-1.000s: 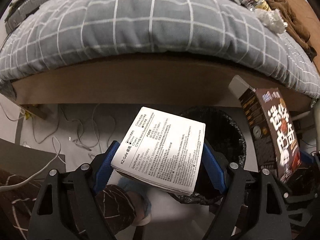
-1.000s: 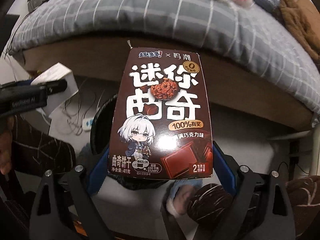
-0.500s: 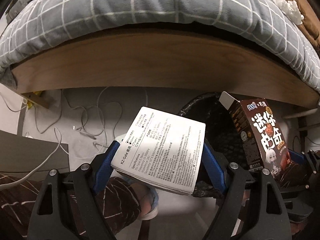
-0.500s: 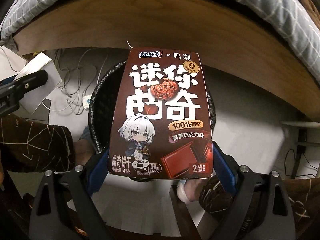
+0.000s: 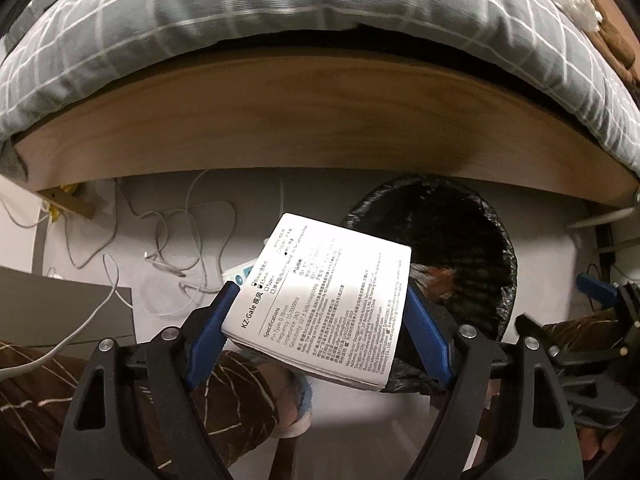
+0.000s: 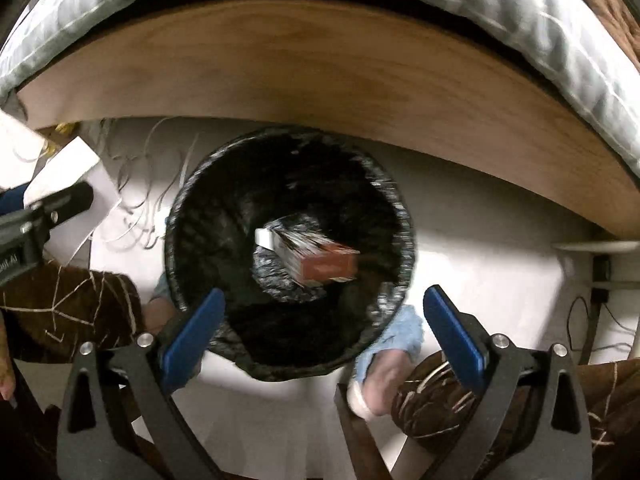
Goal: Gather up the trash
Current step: 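Open the right tool over the bin while the left tool drops the white box, then raise both tools back over the bed toward the remaining trash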
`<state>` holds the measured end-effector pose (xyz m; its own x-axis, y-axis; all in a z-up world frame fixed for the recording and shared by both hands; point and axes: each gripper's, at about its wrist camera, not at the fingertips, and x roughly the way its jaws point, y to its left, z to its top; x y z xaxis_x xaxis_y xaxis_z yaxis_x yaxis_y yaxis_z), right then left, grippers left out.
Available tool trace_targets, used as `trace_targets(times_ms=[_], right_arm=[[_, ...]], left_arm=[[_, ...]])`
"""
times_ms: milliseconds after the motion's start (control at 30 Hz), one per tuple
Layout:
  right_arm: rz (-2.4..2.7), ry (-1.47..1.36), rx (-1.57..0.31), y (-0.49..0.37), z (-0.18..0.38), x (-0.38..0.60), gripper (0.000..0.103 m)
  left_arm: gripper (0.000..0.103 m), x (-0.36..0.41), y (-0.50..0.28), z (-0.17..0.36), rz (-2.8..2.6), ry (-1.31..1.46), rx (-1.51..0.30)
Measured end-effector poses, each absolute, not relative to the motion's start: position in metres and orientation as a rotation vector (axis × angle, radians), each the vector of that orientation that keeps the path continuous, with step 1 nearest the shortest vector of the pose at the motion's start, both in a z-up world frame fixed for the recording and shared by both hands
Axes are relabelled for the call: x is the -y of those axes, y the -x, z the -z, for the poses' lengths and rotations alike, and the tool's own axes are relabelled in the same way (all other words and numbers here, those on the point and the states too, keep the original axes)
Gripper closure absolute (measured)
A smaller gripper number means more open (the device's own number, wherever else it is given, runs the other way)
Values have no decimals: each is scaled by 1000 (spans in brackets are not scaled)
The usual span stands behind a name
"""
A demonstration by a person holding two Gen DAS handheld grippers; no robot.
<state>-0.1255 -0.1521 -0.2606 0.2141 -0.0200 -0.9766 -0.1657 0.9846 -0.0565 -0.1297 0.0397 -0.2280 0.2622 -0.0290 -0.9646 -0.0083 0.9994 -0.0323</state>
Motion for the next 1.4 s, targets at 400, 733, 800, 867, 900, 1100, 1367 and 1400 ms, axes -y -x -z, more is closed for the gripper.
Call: trace_targets(times_ms=[400,733,800,867,900,1100,1367,1400], right_arm=[[69,48,-1302,129,242,224,7],[120,33,-1257,134,238,249,7],[125,28,-1253,134,237,251,7],[129,28,-1247,135,237,250,7],[129,27,-1243,135,236,250,7],[123,48,-1198,135,227,245,7],[105,61,-1053,133,186,238,7],[100,58,-1027,132,178,237,7]], left_arm=[[24,22,118,232,117,-46,-1316],[23,58,119,230,181,-74,-1285],[19,59,118,228,174,-83,-1270],[11,59,119,226,165,-90,-1253],[8,59,120,225,160,-95,-1249],[7,56,117,219,137,-124,-1216],[7,49,116,178,112,-139,-1085],[7,48,115,173,112,-135,-1073]])
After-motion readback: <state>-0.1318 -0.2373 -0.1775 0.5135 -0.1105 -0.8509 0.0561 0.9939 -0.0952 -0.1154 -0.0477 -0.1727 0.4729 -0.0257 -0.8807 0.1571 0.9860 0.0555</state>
